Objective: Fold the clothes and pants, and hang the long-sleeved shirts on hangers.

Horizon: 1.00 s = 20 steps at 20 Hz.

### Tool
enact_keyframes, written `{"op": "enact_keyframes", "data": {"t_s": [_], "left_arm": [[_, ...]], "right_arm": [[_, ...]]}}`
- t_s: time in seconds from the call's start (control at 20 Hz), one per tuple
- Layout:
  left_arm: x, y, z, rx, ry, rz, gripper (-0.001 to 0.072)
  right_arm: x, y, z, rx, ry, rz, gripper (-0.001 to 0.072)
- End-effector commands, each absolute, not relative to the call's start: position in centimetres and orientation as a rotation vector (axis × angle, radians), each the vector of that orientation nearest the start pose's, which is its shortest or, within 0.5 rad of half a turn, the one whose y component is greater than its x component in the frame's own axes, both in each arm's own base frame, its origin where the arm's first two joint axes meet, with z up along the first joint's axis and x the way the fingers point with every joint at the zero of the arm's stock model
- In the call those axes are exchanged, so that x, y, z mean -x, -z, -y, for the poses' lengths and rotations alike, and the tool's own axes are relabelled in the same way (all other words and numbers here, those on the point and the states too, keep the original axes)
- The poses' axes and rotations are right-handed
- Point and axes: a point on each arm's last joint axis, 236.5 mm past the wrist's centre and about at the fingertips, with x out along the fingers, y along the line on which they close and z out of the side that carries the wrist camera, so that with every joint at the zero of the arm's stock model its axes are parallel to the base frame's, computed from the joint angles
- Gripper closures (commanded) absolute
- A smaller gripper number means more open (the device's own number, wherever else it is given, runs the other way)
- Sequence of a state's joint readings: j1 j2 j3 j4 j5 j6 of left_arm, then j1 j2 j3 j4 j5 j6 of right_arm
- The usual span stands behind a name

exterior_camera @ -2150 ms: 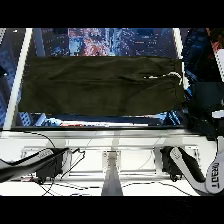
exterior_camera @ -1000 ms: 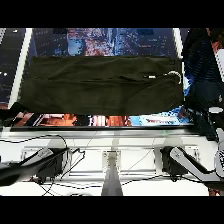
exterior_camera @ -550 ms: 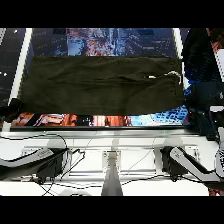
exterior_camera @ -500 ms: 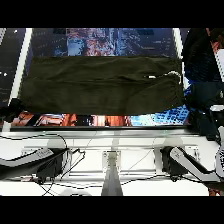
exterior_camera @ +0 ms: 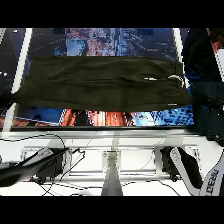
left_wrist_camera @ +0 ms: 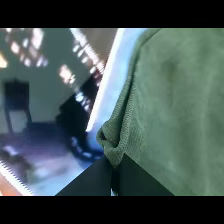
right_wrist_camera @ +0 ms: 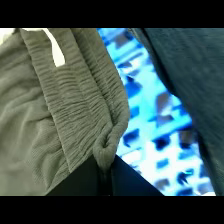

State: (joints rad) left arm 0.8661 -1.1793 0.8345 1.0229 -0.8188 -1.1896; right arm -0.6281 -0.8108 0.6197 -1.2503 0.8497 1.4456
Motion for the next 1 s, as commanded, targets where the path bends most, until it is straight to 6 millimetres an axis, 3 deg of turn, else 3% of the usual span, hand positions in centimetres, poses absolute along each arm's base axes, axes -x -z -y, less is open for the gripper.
{"op": "enact_keyframes", "data": {"t_s": [0.0, 0.15, 0.3, 0.45, 0.7, 0.8, 0.95], "left_arm": [[-30.5, -2.3, -23.3, 0.591, -0.448, -0.795, 0.0686], [-31.0, -3.1, -23.2, 0.571, -0.448, -0.768, 0.0687], [-33.6, -4.0, -23.8, 0.519, -0.460, -0.698, 0.0691], [-39.8, -4.8, -22.6, 0.513, -0.393, -0.669, 0.0692], [-52.0, -3.4, -19.0, 0.570, -0.283, -0.696, 0.0692], [-55.8, -2.6, -17.6, 0.574, -0.256, -0.695, 0.0691], [-60.3, -2.9, -17.0, 0.588, -0.247, -0.612, 0.0691]], "right_arm": [[-23.8, -1.7, 15.0, -0.387, 0.514, -0.975, 0.0688], [-22.5, -3.2, 14.7, -0.406, 0.556, -0.947, 0.0688], [-24.5, -5.4, 15.7, -0.425, 0.576, -0.797, 0.0687], [-28.5, -6.2, 16.1, -0.563, 0.551, -0.643, 0.0688], [-36.7, -5.4, 16.3, -0.632, 0.482, -0.583, 0.0688], [-41.0, -4.6, 16.6, -0.651, 0.466, -0.582, 0.0688], [-46.7, -3.2, 18.2, -0.737, 0.484, -0.561, 0.0688]]}}
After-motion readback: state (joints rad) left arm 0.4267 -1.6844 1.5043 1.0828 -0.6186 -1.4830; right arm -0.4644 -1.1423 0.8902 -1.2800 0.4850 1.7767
